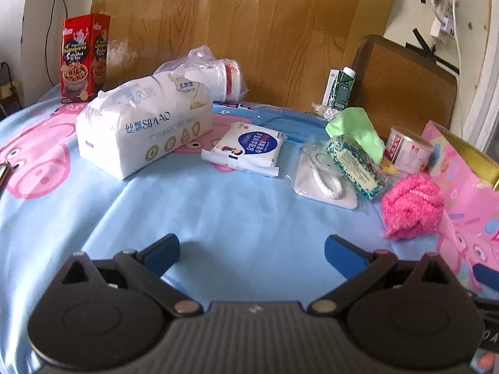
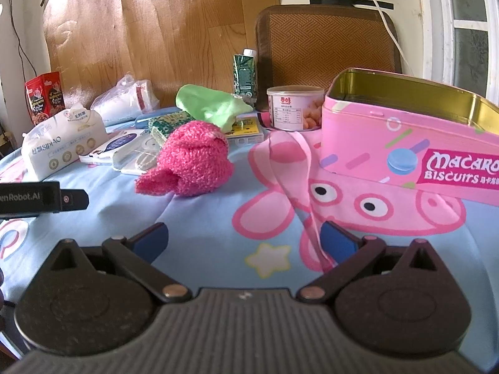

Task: Organize soft objects
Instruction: 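Move the left gripper toward the pink fuzzy ball, then close the left gripper on the pink fuzzy ball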

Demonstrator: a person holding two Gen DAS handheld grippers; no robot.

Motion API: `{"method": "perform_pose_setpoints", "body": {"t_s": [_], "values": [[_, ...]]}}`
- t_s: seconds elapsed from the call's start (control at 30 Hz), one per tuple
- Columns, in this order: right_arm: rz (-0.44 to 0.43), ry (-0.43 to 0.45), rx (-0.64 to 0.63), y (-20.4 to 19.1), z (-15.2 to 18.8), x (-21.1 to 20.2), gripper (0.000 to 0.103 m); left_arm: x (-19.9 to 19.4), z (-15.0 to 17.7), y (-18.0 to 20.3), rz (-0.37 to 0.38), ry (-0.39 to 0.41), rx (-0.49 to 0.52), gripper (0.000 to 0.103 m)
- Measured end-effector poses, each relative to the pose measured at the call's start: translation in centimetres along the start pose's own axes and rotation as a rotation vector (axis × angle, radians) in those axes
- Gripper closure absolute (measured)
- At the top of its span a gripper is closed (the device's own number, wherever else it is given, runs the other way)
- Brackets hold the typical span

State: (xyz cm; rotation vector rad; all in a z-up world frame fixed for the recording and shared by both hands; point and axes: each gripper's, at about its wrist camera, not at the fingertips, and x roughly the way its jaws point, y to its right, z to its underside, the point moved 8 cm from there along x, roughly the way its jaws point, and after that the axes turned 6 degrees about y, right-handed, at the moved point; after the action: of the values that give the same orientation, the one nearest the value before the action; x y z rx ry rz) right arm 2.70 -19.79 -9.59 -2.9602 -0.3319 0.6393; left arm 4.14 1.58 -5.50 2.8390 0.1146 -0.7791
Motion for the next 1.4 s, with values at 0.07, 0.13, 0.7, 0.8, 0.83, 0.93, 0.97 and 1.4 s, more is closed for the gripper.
{"method": "perform_pose_setpoints", "body": {"t_s": [0.07,0.13,0.7,0.8,0.83,0.93,0.97,1.4], "values": [[-0.009,0.002,-0.007,-0.1,-0.1,-0.1,0.000,-0.1,-0.1,-0.2,0.015,0.001,-0.019,0.000],[-0.024,0.007,-0.011,-0.2,-0.3,-0.2,0.001,-0.1,-0.1,-0.2,0.023,0.000,-0.023,0.000],[-0.149,-0.033,-0.079,-1.5,-3.7,3.9,0.011,-0.3,-0.7,-1.4,0.117,-0.034,-0.121,0.000],[-0.220,-0.063,-0.068,-2.0,-3.2,4.2,0.060,-0.5,-1.0,-1.5,0.174,-0.045,-0.168,0.001],[-0.256,-0.072,-0.053,-2.4,-2.9,3.9,0.065,-0.6,-1.1,-1.3,0.207,-0.052,-0.184,0.001],[-0.239,-0.045,-0.093,-2.8,-2.3,3.2,0.065,-0.8,-2.0,-0.1,0.301,-0.060,-0.198,0.002],[-0.231,-0.036,-0.111,-2.9,-2.0,2.9,0.065,-0.8,-2.4,0.5,0.332,-0.060,-0.192,0.002],[-0.235,-0.035,-0.104,-2.7,-2.4,3.3,0.066,2.6,-1.2,12.4,0.517,-0.174,0.042,0.029]]}}
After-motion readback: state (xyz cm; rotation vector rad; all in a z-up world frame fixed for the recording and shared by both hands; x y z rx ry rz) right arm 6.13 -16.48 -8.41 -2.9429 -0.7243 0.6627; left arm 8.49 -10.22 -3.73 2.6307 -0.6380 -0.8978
